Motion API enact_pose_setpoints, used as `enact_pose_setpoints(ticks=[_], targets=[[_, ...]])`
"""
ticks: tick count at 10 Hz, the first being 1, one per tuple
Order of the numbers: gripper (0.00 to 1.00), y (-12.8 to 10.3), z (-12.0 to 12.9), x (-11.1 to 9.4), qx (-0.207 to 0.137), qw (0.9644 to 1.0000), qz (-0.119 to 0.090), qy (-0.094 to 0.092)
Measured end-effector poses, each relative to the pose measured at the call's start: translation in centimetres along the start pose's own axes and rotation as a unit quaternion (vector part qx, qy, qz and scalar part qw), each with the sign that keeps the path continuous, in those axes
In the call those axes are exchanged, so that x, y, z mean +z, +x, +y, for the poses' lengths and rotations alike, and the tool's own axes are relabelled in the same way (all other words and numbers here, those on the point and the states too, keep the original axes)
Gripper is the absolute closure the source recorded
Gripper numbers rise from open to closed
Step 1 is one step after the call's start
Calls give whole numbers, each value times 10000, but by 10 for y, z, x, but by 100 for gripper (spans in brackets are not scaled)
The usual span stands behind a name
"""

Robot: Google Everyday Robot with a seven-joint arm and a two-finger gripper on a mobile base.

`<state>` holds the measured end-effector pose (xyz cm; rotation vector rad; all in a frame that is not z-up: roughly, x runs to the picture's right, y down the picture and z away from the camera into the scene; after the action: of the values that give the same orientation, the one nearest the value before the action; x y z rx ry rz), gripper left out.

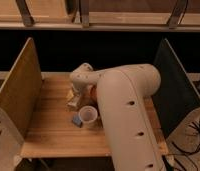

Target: Place the bottle in the ceramic bowl

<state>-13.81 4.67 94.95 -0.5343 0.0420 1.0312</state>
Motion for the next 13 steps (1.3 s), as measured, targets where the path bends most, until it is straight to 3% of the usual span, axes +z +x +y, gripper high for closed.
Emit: enact_pose_setpoints(ticks=[2,3,5,7,10,12,13], targets=[[25,0,9,18,-21,9999,138,-95],[31,-1,15,25,-84,9997,168,-167],[52,-6,20,28,-217,9994,144,-225],[72,-12,13,16,-260,9994,10,-209],[98,-20,-17,-18,-370,9989,-265,61],[100,-25,-54,-55,-312,9973,-500,446],[100,-24,-82,-84,-204,9951,-648,723]])
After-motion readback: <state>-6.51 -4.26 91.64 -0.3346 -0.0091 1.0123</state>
